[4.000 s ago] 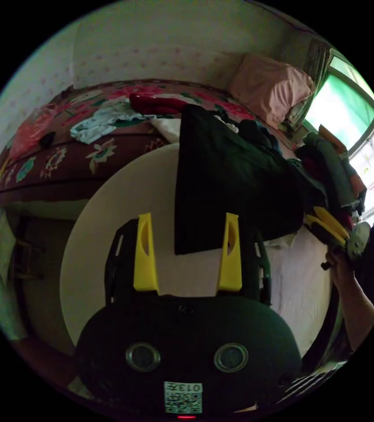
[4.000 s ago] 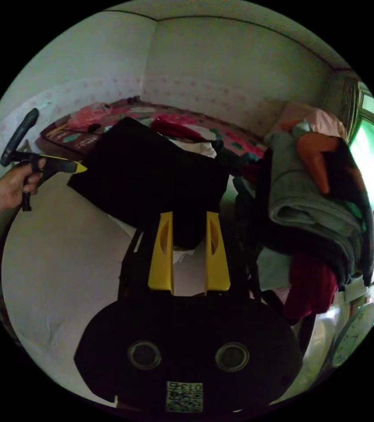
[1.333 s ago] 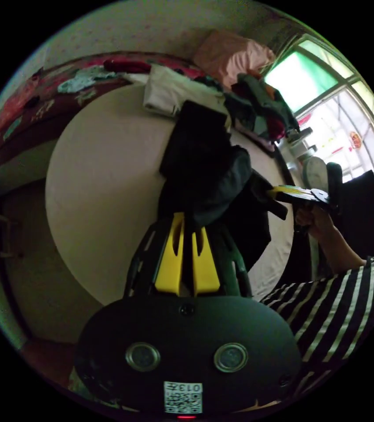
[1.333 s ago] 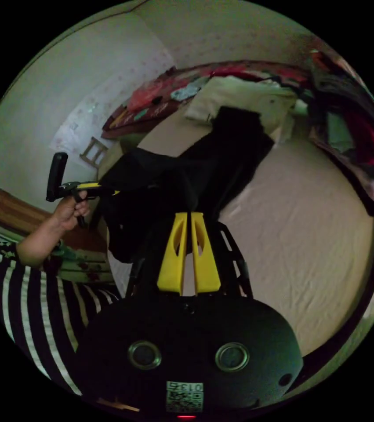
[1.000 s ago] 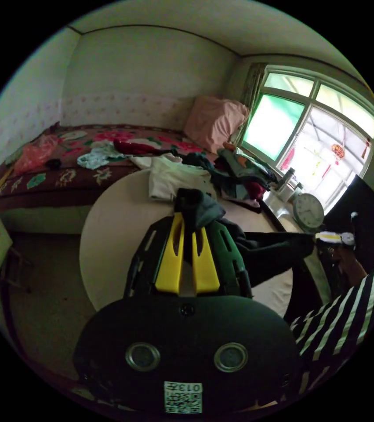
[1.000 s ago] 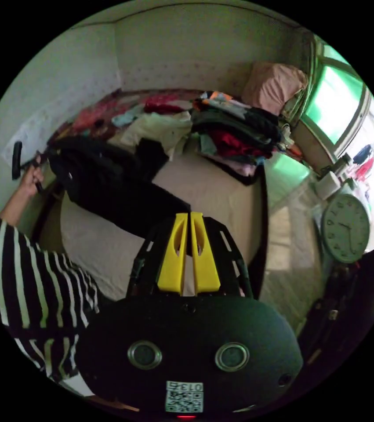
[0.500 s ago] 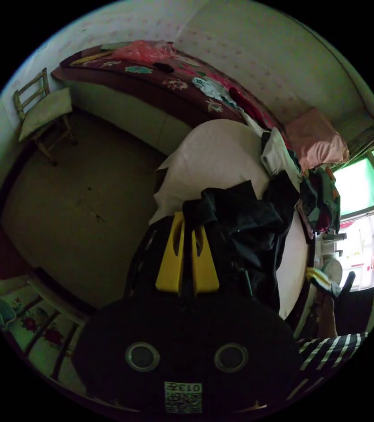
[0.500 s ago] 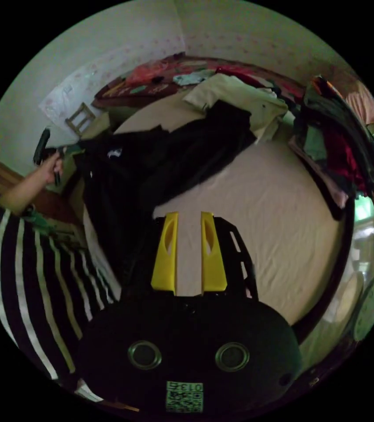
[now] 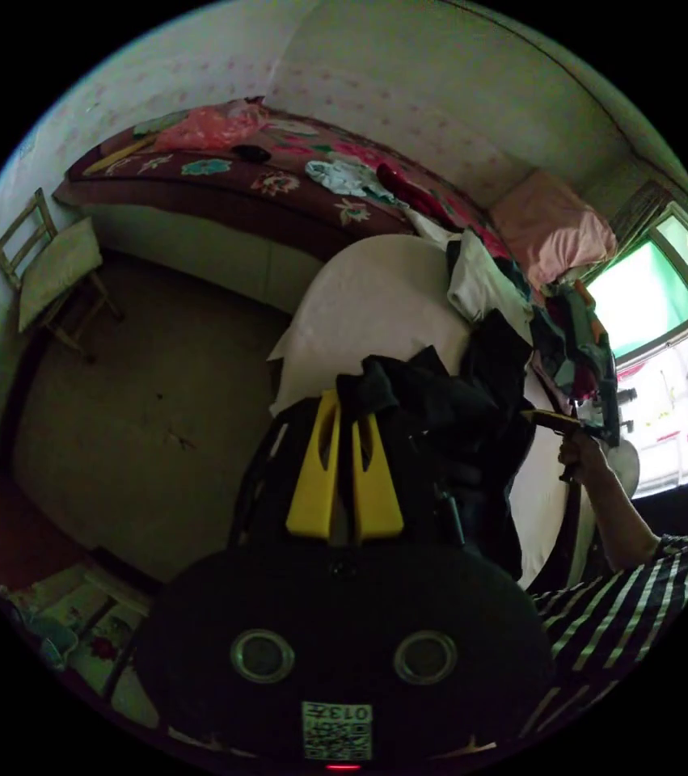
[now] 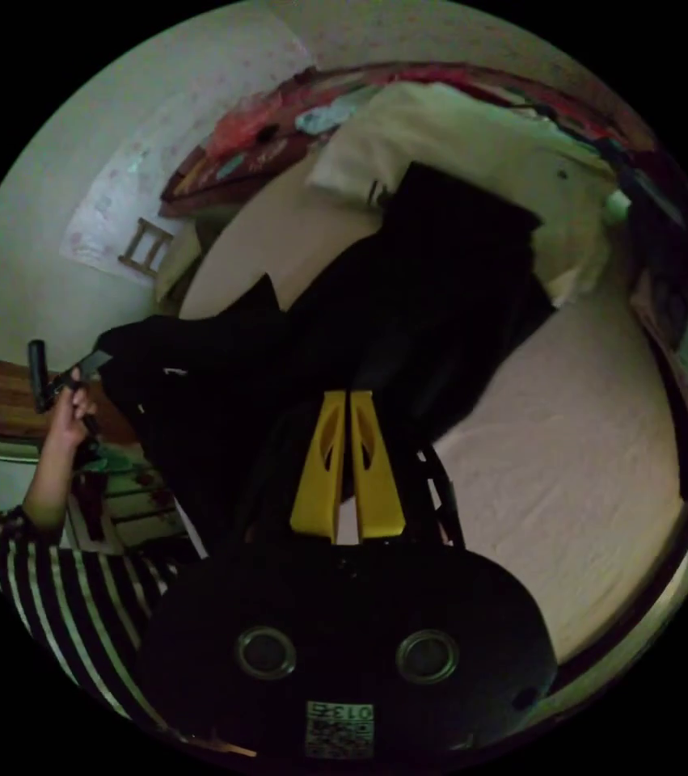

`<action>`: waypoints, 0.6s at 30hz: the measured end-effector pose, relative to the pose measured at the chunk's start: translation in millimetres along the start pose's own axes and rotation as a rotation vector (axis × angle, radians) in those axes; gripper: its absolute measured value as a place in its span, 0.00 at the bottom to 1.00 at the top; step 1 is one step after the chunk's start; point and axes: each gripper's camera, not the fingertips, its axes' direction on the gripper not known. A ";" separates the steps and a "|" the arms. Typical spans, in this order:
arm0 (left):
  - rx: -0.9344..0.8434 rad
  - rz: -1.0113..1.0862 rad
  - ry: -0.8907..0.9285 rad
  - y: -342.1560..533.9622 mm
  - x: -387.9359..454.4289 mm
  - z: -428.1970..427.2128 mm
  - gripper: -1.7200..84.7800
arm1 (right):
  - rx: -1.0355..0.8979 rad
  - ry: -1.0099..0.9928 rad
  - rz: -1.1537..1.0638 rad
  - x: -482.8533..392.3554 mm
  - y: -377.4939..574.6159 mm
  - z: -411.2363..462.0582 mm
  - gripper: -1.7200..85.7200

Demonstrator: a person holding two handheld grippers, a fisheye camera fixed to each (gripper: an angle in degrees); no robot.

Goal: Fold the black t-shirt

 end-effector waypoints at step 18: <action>-0.017 0.419 0.129 -90.8 197.9 62.2 0.14 | 0.369 0.084 0.672 45.5 337.6 -74.1 0.03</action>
